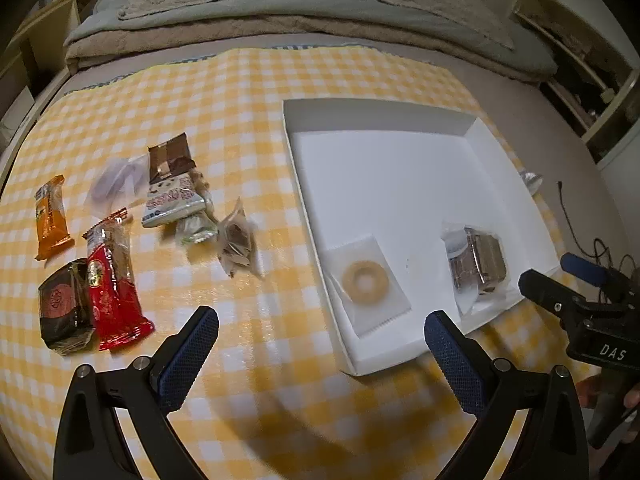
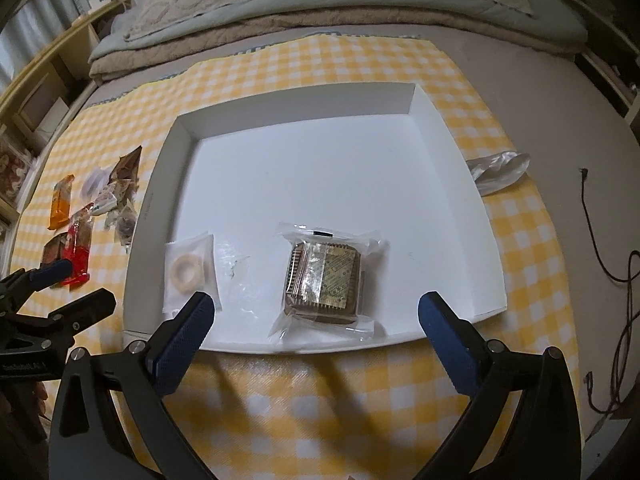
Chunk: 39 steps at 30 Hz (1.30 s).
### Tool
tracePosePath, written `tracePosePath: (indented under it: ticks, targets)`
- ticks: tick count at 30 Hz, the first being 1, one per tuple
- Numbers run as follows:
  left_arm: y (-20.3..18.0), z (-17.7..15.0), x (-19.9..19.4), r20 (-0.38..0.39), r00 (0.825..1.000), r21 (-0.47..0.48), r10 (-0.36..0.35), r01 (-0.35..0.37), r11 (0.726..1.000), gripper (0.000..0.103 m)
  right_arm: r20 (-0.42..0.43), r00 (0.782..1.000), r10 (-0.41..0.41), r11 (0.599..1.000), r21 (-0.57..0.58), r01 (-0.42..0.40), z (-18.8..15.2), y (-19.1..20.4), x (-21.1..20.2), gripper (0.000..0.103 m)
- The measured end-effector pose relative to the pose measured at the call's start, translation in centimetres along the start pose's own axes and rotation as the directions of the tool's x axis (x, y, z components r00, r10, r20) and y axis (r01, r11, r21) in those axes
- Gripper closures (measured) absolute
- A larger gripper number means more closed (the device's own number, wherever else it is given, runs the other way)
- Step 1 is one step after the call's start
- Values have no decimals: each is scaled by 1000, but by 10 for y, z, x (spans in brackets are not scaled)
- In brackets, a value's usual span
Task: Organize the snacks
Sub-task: 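Lift both tools from the tray back toward the remaining snacks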
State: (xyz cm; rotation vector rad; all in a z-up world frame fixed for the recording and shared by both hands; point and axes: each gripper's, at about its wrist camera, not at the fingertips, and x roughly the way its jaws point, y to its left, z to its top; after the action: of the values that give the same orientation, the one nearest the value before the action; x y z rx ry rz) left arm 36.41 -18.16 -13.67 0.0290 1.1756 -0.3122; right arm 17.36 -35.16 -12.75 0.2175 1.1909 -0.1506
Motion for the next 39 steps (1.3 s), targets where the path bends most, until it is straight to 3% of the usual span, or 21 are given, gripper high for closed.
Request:
tracePosePath:
  ticks: [16,28,34,39]
  targets:
    - [71,-17,-63,72,997,-59,-27,31,998,0,77,997,19,1000,-13,-18,2,26,-41,0]
    - [157,-42,-110,120,991,-178,66,-44,983,0,128,990,53,998,-45,-48,21,79,-38,0]
    - [192,-46,-124,124,988,-254,92,-57,965,0,150,981,120,992,-67,-111,31,115,-34,0]
    - [216,-46,-125,102,987,-300,120,-84,950,0,149,966,210,978,-31,-208,43,138,-32,0]
